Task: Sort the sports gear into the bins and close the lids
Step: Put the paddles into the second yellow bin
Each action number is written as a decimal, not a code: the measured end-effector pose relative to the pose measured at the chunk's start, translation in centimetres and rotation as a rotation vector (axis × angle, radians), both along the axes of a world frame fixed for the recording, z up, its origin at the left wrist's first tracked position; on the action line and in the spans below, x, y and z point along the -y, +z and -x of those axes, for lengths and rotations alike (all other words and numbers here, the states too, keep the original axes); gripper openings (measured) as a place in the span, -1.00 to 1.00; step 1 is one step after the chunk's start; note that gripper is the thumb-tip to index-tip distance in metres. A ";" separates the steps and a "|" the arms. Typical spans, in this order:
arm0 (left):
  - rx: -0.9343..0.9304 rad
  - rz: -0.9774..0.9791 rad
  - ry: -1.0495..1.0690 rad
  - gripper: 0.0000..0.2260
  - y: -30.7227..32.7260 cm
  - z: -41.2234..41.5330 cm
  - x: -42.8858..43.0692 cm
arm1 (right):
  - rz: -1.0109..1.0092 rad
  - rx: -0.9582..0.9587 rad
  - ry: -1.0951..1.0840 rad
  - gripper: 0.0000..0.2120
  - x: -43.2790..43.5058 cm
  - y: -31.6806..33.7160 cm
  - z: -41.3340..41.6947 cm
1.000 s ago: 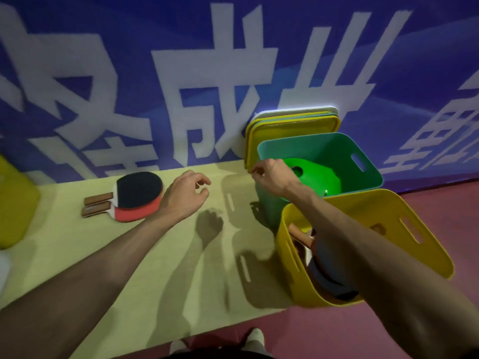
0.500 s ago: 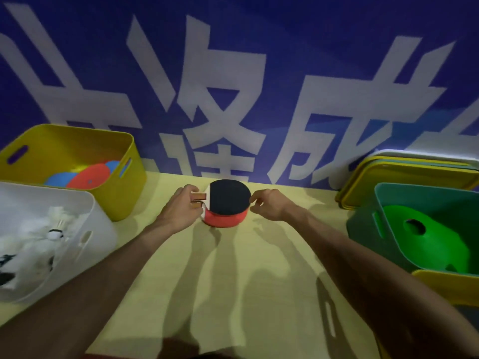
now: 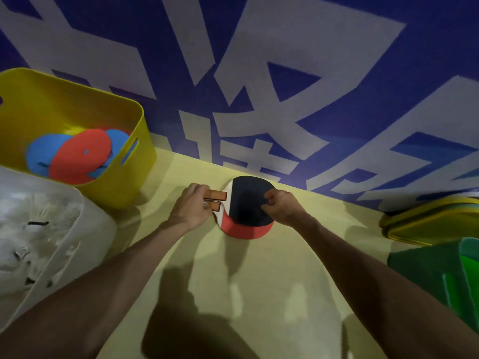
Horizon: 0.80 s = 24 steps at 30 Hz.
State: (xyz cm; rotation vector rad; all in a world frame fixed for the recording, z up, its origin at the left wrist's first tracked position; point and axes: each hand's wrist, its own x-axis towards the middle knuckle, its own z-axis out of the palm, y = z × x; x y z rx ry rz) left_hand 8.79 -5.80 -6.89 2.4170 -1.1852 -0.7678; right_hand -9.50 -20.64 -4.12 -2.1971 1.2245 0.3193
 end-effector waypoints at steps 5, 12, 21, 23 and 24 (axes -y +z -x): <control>0.154 -0.104 -0.235 -0.52 -2.7 -1.3 2.4 | 0.065 0.024 -0.144 -0.67 2.2 -2.4 0.3; 0.298 -0.266 -0.436 -0.64 -2.5 -2.1 4.6 | -0.021 -0.020 -0.332 -0.55 2.5 -4.1 2.8; 0.370 -0.294 -0.116 -0.70 -1.0 -1.9 1.3 | -0.007 0.043 -0.220 -0.61 0.5 -2.9 2.0; 0.365 -0.280 -0.024 -0.75 -0.7 -2.5 -0.2 | 0.000 0.047 -0.150 -0.65 -0.2 -2.9 1.0; 0.349 -0.269 0.015 -0.76 -0.6 -2.8 -0.8 | -0.005 0.040 -0.111 -0.68 -0.7 -2.9 0.3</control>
